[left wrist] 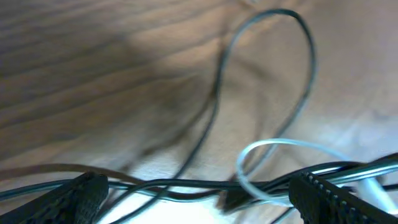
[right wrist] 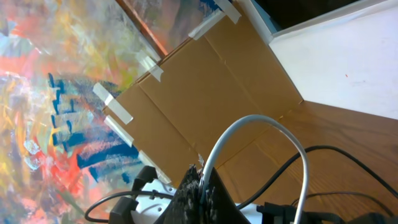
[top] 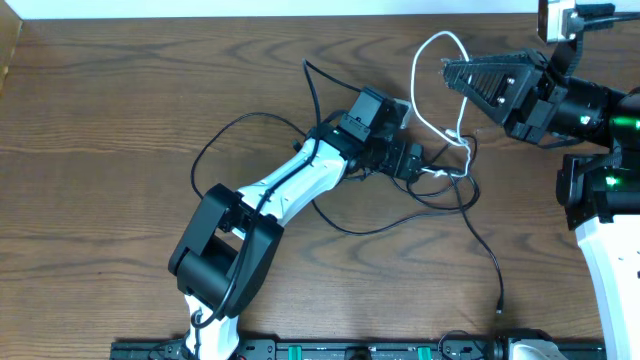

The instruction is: Untangle cables

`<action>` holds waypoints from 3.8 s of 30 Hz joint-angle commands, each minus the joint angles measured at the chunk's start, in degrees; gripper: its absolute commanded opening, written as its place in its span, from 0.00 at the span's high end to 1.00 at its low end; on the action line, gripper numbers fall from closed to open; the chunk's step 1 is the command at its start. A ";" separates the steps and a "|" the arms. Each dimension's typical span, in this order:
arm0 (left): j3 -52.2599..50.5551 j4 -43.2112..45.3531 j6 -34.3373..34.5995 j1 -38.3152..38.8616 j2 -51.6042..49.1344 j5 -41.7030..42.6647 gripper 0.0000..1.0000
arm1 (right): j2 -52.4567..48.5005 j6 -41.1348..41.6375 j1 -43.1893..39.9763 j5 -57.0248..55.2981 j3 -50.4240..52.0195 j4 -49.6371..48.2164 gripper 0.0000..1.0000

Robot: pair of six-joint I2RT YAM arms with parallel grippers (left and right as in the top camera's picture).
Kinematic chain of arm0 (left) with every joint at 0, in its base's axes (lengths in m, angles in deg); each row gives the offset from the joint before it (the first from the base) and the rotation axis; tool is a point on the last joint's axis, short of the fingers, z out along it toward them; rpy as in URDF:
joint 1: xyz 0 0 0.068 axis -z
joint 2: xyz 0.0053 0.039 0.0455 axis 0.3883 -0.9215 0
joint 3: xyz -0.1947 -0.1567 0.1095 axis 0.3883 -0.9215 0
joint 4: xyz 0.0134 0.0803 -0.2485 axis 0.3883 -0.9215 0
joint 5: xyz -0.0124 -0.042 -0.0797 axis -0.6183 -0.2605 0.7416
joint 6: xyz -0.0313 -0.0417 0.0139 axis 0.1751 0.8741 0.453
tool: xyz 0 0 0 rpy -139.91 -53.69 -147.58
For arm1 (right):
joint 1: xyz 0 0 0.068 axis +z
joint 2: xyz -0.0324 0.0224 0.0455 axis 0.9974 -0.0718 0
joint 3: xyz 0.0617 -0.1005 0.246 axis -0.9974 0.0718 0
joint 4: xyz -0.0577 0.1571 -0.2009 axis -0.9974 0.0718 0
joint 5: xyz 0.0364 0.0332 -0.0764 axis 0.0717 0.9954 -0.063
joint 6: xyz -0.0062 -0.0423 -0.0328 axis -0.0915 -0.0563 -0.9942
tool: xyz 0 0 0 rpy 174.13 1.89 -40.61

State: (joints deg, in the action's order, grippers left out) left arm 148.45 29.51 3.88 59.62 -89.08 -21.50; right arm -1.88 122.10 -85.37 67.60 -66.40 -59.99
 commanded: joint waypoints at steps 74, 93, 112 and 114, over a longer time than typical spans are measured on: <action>0.63 -16.09 -3.89 -3.85 -3.37 -18.49 0.07 | 0.09 3.17 -0.17 -13.97 -0.74 -7.76 0.99; 0.63 -16.04 -7.54 -3.91 16.28 -22.47 0.06 | 0.11 2.36 -12.07 -8.85 -0.74 -2.01 0.99; 0.61 -5.27 -30.84 -3.74 15.67 25.31 0.02 | 0.11 3.04 -12.04 -9.88 -0.74 -2.25 0.99; 0.61 -5.22 -34.25 -3.04 15.50 25.83 0.02 | 0.11 3.48 -12.02 -9.42 -0.74 -2.25 0.99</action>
State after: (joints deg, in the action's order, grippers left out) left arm 148.64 24.11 -22.35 55.97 -73.37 -2.80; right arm -2.08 124.41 -97.24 58.20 -66.40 -61.98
